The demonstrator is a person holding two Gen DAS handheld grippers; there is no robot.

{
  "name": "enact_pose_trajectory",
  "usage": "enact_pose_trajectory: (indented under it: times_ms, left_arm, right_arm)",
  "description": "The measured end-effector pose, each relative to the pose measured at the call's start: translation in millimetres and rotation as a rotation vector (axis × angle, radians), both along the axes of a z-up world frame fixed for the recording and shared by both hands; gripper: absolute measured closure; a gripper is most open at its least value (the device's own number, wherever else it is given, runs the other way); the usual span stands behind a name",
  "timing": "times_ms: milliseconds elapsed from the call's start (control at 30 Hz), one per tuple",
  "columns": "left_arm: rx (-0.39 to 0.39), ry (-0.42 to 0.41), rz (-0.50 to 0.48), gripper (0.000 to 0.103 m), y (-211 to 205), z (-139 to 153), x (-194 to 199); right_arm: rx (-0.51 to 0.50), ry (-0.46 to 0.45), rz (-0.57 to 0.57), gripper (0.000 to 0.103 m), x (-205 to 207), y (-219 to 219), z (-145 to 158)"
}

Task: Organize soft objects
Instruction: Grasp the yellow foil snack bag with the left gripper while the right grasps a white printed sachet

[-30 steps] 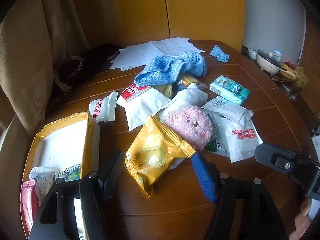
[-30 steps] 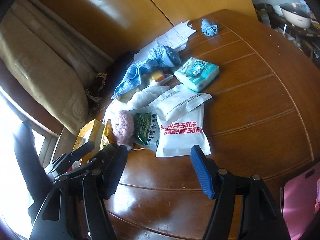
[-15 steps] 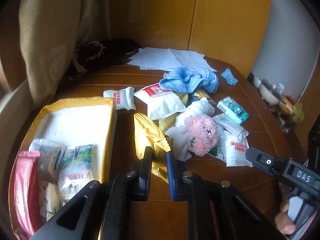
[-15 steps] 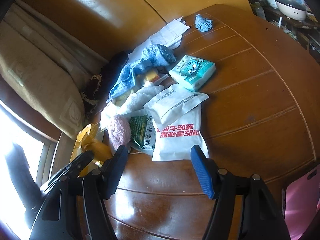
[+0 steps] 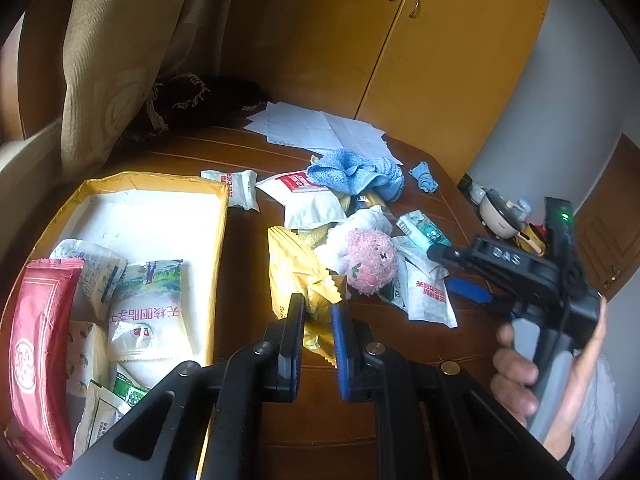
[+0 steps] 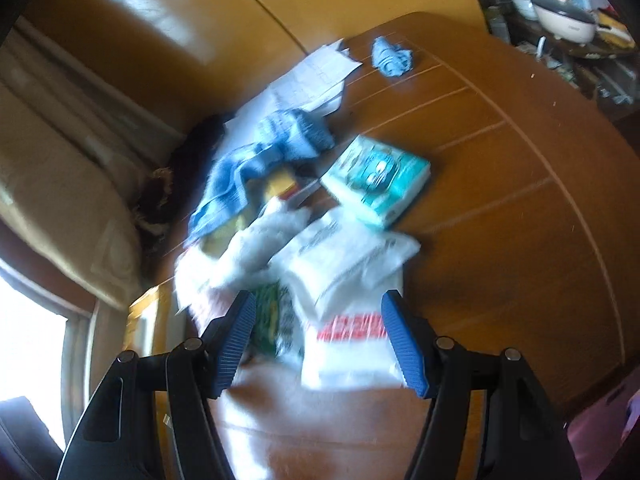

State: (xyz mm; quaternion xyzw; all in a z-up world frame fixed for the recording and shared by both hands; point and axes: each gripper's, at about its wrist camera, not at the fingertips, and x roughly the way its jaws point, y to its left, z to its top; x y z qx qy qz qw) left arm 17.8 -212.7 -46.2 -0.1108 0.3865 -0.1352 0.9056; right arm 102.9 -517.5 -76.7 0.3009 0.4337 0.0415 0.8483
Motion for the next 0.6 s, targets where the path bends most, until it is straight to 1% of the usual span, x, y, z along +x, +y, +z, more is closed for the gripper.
enact_pose_trajectory:
  times_ms: [167,200,267,333,367,433,467,533,567,600]
  left_arm:
    - [-0.018,0.004,-0.006,0.091,3.9,-3.0,0.9]
    - [-0.021,0.007,-0.007,0.091,4.4,-3.8,1.5]
    - [-0.023,0.010,-0.005,0.091,6.0,-4.7,2.8]
    - [-0.027,0.012,-0.008,0.091,6.7,-4.4,4.4]
    - [-0.028,0.009,-0.011,0.091,6.7,-4.2,4.6]
    - [-0.030,0.005,-0.013,0.091,6.3,-3.9,4.3]
    - [-0.031,0.004,-0.014,0.091,6.2,-4.3,3.6]
    - [-0.030,0.008,-0.012,0.091,6.2,-5.0,2.7]
    - [-0.027,0.010,-0.011,0.091,6.0,-5.2,2.4]
    - [-0.026,0.012,-0.008,0.091,6.2,-5.1,2.2]
  right_arm:
    - [0.006,0.073,-0.065,0.038,22.8,-10.3,-11.4]
    - [-0.009,0.084,-0.071,0.041,26.4,-10.5,-14.2]
    - [-0.044,0.073,-0.088,0.047,28.0,-9.5,-14.4]
    - [-0.083,0.075,-0.083,0.051,28.8,-6.0,-14.2]
    - [-0.101,0.076,-0.082,0.058,28.9,-4.3,-14.3]
    - [-0.122,0.078,-0.085,0.066,29.2,-4.0,-14.7]
    - [-0.121,0.078,-0.084,0.073,29.0,-4.1,-15.7]
    - [-0.098,0.076,-0.082,0.083,28.8,-6.7,-17.8]
    - [-0.082,0.073,-0.089,0.091,26.4,-8.8,-17.4]
    - [-0.078,0.065,-0.093,0.095,24.1,-9.5,-15.4]
